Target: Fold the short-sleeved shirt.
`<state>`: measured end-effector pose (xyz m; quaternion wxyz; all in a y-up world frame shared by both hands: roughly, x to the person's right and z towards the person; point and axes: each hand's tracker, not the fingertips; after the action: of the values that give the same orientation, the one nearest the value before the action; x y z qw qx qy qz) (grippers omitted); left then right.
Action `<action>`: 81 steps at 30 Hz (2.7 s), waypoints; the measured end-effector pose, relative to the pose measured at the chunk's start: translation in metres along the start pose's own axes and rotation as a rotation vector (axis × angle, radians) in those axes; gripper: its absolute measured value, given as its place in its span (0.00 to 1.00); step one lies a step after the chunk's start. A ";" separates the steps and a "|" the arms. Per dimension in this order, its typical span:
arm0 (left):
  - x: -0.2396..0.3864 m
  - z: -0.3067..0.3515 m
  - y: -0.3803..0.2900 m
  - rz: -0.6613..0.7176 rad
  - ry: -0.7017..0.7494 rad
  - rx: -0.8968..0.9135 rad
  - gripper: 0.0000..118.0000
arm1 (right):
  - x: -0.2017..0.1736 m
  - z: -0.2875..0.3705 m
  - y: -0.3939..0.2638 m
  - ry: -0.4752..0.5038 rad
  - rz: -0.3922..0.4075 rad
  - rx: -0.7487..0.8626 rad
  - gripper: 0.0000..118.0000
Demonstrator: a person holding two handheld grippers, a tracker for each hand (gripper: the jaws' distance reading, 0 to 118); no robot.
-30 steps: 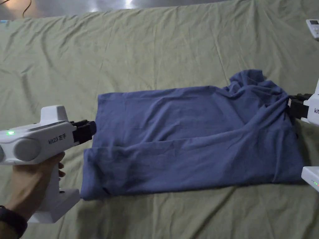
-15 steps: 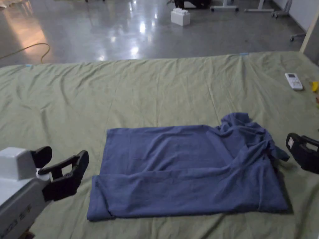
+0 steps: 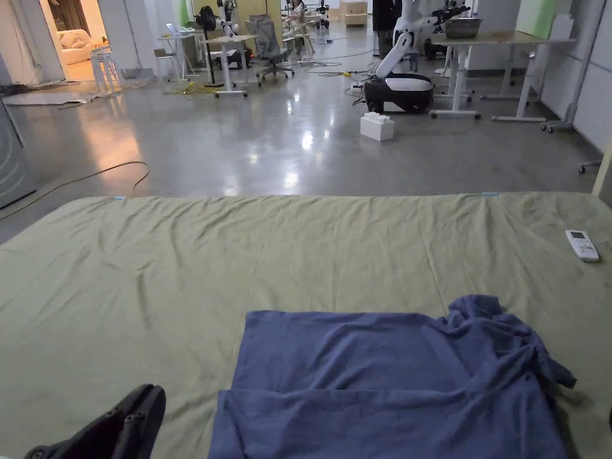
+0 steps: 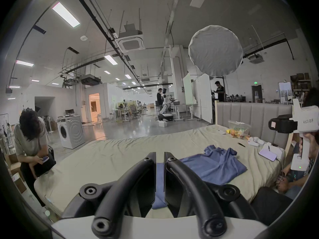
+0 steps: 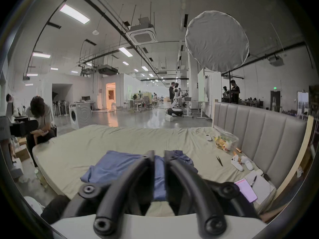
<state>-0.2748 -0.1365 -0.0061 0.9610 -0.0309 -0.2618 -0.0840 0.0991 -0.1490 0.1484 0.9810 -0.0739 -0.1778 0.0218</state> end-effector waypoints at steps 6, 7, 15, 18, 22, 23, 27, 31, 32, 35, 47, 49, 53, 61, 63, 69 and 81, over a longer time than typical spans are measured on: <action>0.003 -0.005 -0.002 0.061 -0.019 -0.007 0.01 | -0.001 -0.001 -0.004 0.017 -0.001 -0.007 0.00; 0.004 -0.008 -0.001 0.058 -0.014 -0.012 0.01 | -0.001 -0.003 -0.003 0.019 -0.001 0.000 0.00; -0.015 -0.058 -0.024 0.237 -0.040 -0.143 0.01 | 0.006 -0.015 -0.012 0.045 -0.054 -0.046 0.00; -0.030 -0.098 -0.050 0.364 -0.065 -0.280 0.05 | 0.008 -0.018 -0.021 0.043 -0.060 -0.084 0.00; -0.042 -0.162 -0.107 0.455 -0.026 -0.454 0.65 | 0.014 -0.024 -0.037 0.043 -0.109 -0.146 0.00; -0.041 -0.176 -0.122 0.432 -0.016 -0.487 0.64 | 0.016 -0.027 -0.041 0.045 -0.122 -0.162 0.00; -0.040 -0.231 -0.170 0.489 -0.023 -0.635 0.63 | 0.023 -0.033 -0.053 0.033 -0.135 -0.205 0.00; -0.036 -0.265 -0.201 0.462 -0.009 -0.657 0.61 | 0.032 -0.038 -0.061 0.012 -0.134 -0.247 0.00; -0.033 -0.273 -0.207 0.417 0.022 -0.710 0.60 | 0.035 -0.040 -0.064 0.003 -0.139 -0.257 0.00; -0.026 -0.280 -0.219 0.421 -0.005 -0.732 0.30 | 0.039 -0.040 -0.065 -0.014 -0.142 -0.284 0.00; 0.002 -0.298 -0.218 0.208 -0.016 -0.842 0.08 | 0.086 -0.158 -0.130 -0.112 -0.289 -0.478 0.07; -0.002 -0.297 -0.217 0.220 -0.026 -0.844 0.08 | 0.106 -0.191 -0.160 -0.090 -0.380 -0.501 0.57; -0.006 -0.298 -0.214 0.257 -0.034 -0.861 0.08 | 0.113 -0.232 -0.194 -0.110 -0.399 -0.645 0.60; -0.013 -0.302 -0.213 0.252 -0.054 -0.883 0.08 | 0.083 -0.250 -0.199 -0.084 -0.186 -0.653 0.08; -0.025 -0.307 -0.206 0.275 -0.119 -0.916 0.06 | 0.084 -0.247 -0.190 -0.093 -0.162 -0.652 0.08; -0.063 -0.263 -0.155 0.442 -0.081 -0.686 0.06 | 0.090 -0.208 -0.140 -0.204 -0.157 -0.536 0.07; -0.051 -0.131 -0.176 0.330 -0.119 -0.778 0.06 | 0.074 -0.096 -0.159 -0.152 -0.142 -0.633 0.07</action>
<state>-0.2841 -0.3163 -0.1423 0.8616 -0.4372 -0.2570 -0.0198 0.2046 -0.3140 0.1089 0.8924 -0.3605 -0.2533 -0.0976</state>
